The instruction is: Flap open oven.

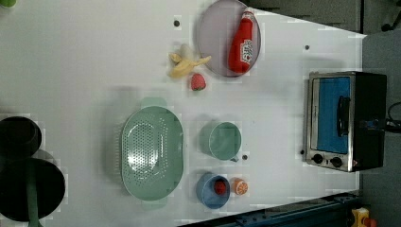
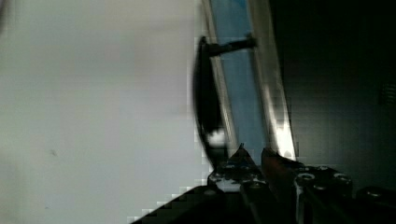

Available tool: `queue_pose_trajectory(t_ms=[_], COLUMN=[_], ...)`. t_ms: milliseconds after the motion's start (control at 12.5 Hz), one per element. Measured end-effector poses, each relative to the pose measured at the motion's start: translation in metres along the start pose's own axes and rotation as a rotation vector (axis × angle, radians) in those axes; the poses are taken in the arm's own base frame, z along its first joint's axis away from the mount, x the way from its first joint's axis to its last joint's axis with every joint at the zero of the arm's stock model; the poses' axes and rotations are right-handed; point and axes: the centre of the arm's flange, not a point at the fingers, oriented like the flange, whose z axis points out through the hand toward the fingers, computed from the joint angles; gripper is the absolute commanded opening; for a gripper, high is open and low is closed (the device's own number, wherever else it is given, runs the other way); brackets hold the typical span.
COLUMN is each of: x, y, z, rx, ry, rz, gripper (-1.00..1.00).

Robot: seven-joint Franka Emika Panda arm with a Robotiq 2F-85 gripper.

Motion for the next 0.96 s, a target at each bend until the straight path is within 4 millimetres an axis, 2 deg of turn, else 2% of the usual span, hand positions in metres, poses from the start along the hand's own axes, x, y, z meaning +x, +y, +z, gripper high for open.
queue_pose_trajectory(t_ms=[160, 400, 960], x=[0.001, 0.01, 0.013], y=[0.006, 0.005, -0.013], z=[0.011, 0.033, 0.074], rx=[-0.005, -0.034, -0.04], ry=[-0.002, -0.002, -0.029], rz=[0.005, -0.027, -0.068], gripper=[-0.65, -0.65, -0.65])
